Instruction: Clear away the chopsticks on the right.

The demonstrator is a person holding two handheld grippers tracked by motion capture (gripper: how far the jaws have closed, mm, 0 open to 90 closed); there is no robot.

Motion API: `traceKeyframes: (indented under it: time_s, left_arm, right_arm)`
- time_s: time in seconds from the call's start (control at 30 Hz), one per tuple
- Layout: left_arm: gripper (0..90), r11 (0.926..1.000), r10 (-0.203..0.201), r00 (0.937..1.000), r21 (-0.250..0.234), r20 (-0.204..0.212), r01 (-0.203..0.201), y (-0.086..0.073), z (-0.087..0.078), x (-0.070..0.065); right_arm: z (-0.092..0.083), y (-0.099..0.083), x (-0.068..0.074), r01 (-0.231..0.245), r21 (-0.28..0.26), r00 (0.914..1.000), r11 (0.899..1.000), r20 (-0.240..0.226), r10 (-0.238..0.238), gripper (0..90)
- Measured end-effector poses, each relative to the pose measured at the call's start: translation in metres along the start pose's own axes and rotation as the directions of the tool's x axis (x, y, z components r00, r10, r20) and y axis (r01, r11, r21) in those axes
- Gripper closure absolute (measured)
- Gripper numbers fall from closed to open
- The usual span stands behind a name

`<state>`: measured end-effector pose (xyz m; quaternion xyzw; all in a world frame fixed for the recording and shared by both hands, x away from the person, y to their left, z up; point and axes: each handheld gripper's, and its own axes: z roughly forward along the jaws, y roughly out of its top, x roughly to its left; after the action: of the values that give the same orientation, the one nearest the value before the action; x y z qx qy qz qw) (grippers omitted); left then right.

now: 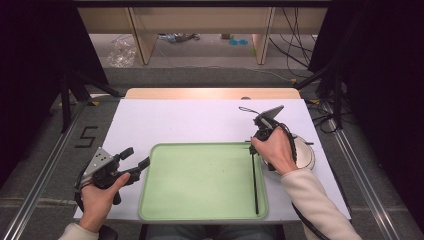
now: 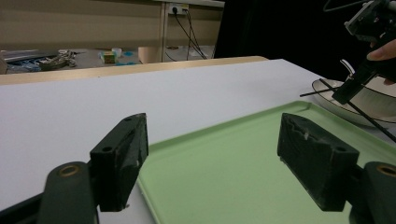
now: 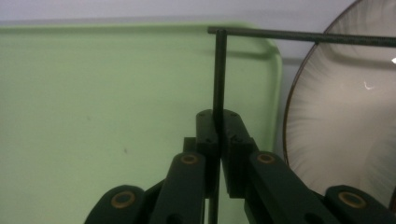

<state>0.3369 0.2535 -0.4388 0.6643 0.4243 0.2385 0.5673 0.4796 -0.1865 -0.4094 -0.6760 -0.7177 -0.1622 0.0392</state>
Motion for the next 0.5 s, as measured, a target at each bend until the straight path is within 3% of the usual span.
traceKeyframes:
  time_s: [0.07,0.1,0.17,0.2,0.33,0.37,0.4,0.47,0.5]
  left_arm:
    - [24.7,1.0000,0.000,1.0000,0.002,0.001,0.000,0.000,0.000,0.000]
    - [24.7,1.0000,0.000,1.0000,0.002,0.001,0.000,0.000,0.000,0.000]
    - [24.7,1.0000,0.000,1.0000,0.001,0.001,0.000,0.000,0.000,-0.001]
    - [24.7,1.0000,0.002,1.0000,0.001,0.002,-0.002,0.000,0.000,-0.001]
    - [24.7,1.0000,-0.001,1.0000,0.000,0.001,0.001,0.000,0.000,-0.001]
    - [24.7,1.0000,0.000,1.0000,0.001,0.000,0.000,0.000,0.000,-0.001]
    - [24.7,1.0000,0.000,1.0000,0.001,0.001,0.000,0.000,0.000,0.000]
    - [24.7,1.0000,-0.001,1.0000,0.001,0.001,0.001,0.000,0.001,0.000]
    - [24.7,1.0000,-0.001,1.0000,0.000,0.002,0.001,0.000,0.001,-0.001]
  right_arm:
    - [0.003,0.000,-0.001,-0.009,0.005,0.9999,1.000,0.013,0.009,87.9]
    - [0.004,-0.001,0.002,-0.065,0.053,0.9976,0.996,0.029,0.064,87.8]
    - [0.010,-0.002,0.001,-0.062,0.053,0.9976,0.997,0.036,0.060,87.9]
    - [0.011,-0.001,0.003,-0.090,0.067,0.9954,0.994,0.038,0.088,87.8]
    - [0.016,-0.002,-0.002,-0.027,0.064,0.9965,0.998,0.081,0.021,87.8]
    - [0.018,-0.002,0.000,-0.060,0.037,0.9953,0.997,0.078,0.057,87.8]
    - [0.017,-0.002,-0.001,-0.050,0.075,0.9950,0.996,0.090,0.043,87.8]
    - [0.022,-0.002,0.002,-0.094,0.051,0.9918,0.994,0.093,0.089,87.8]
    - [0.023,-0.002,0.002,-0.095,0.053,0.9915,0.994,0.094,0.090,87.7]
